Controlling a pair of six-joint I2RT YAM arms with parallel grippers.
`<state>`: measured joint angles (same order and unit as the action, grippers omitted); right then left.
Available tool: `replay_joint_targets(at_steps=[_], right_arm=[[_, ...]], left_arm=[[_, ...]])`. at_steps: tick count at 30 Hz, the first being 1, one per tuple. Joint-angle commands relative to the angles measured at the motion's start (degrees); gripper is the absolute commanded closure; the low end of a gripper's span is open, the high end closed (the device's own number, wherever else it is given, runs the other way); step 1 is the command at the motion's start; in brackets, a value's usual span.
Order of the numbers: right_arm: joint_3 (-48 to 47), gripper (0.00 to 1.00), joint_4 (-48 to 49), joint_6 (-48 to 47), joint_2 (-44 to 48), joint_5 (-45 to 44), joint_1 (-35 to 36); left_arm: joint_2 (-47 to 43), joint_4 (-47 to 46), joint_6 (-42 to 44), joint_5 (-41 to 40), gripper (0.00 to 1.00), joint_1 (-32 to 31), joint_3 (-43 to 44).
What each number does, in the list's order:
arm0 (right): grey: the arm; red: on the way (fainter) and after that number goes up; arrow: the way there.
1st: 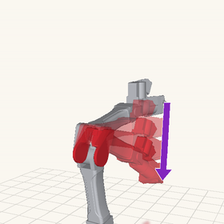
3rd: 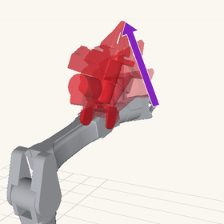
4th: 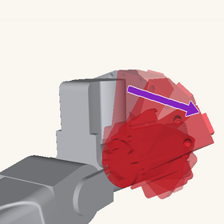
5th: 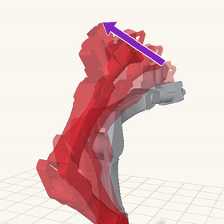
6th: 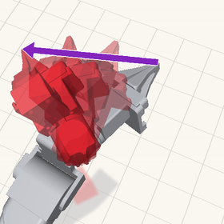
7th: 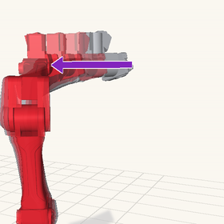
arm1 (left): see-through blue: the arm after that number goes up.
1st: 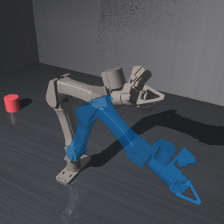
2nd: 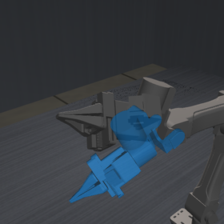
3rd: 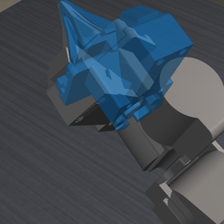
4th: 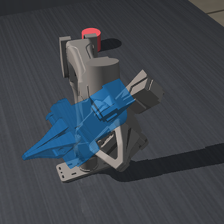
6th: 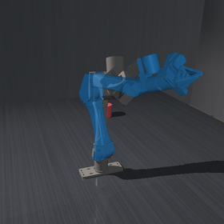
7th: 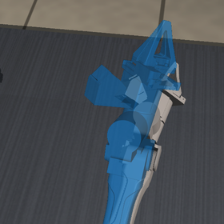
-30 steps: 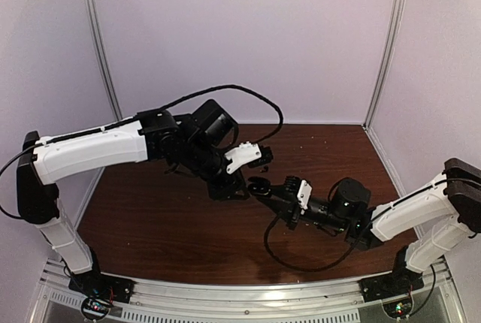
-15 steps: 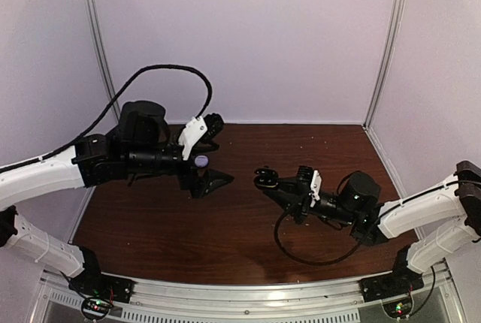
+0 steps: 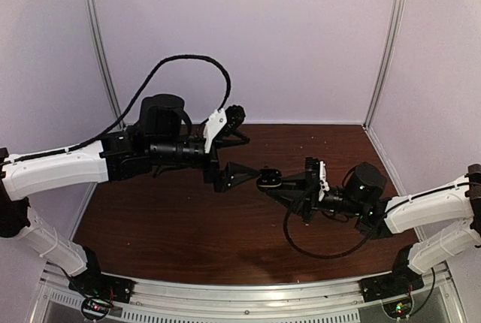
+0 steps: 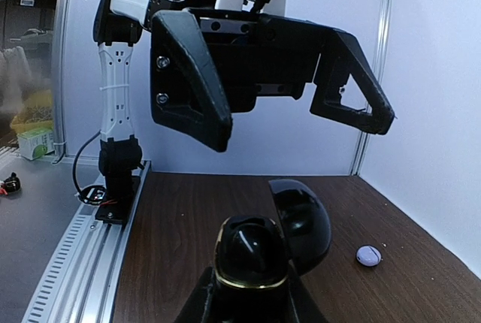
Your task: Insert the wireless bluetooth earbuds into the charging case
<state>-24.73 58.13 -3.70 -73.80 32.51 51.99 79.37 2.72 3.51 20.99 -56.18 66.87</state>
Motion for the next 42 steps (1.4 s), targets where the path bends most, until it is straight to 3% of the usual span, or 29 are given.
replay_joint_targets(at_steps=[1, 15, 26, 39, 42], right_arm=[[-2.3, 1.00, -0.5, 2.5, 1.0, 3.5, -0.4], [-2.5, 1.00, 0.2, 3.5, 0.6, 4.3, -0.5], [-2.5, 1.00, -0.4, 3.0, 1.1, 5.0, -0.5], [-0.8, 1.00, 1.9, 5.2, 1.2, 4.9, -1.9], [0.9, 1.00, 4.8, 8.4, 0.7, 5.0, -4.2]], left_arm=[[2.2, -3.0, 0.8, 4.5, 0.02, 0.2, 4.0], [6.3, -1.0, 0.9, 9.1, 0.02, 0.0, 6.6], [12.1, 5.1, 1.3, 4.3, 0.03, -0.1, 11.3], [10.6, 5.8, 4.2, 0.5, 0.03, 0.0, 10.5], [7.7, 3.0, 4.4, 4.4, 0.02, 0.9, 9.8]])
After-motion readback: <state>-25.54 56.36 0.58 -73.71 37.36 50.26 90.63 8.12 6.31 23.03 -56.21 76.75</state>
